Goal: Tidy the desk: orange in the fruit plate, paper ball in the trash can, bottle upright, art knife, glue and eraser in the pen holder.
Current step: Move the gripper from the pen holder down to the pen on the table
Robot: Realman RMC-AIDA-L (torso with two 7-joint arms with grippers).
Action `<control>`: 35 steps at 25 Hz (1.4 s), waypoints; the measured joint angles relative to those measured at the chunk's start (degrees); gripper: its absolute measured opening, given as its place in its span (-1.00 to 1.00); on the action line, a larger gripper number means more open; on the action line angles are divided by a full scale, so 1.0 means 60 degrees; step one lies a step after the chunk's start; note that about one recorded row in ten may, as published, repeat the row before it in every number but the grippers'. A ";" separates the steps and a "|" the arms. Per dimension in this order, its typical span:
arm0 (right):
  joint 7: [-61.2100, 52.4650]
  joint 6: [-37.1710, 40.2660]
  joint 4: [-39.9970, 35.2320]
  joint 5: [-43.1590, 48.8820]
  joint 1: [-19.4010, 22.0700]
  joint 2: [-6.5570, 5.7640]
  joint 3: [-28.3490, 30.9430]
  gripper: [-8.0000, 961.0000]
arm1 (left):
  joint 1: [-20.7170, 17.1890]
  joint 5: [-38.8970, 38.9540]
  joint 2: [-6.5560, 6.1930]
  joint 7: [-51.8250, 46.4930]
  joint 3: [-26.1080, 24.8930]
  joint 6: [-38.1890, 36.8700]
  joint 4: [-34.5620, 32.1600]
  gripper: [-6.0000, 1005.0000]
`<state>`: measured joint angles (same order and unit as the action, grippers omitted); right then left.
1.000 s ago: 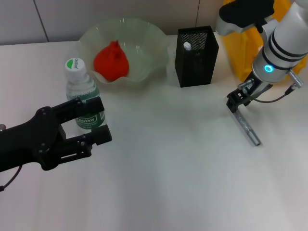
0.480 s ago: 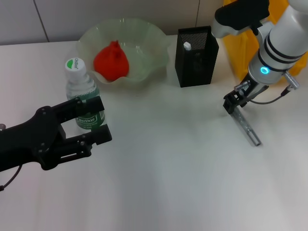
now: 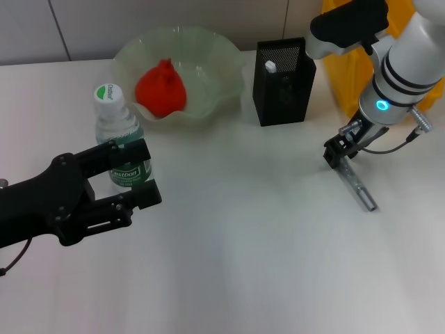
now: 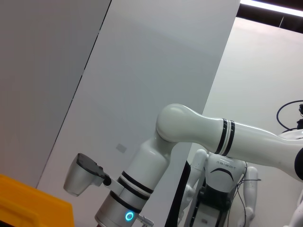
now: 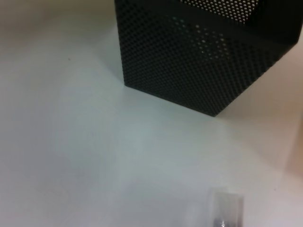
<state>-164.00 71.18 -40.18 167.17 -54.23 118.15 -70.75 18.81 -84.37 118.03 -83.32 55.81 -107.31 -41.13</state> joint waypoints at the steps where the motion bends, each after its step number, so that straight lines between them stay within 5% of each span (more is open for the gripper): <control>1: 0.0000 0.0000 0.0000 0.0000 0.0000 0.0000 0.0000 -0.33 | 0.0000 0.0000 0.0000 0.0000 0.0000 0.0000 0.0000 0.54; 35: 0.0093 -0.0032 0.0249 -0.0050 -0.0012 -0.0004 0.0014 -0.48 | -0.0007 -0.0041 0.0015 0.0000 0.0001 0.0045 0.0015 0.54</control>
<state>-163.44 70.99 -38.69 166.87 -54.30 118.13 -70.66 18.77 -84.61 118.12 -83.32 55.81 -107.04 -41.04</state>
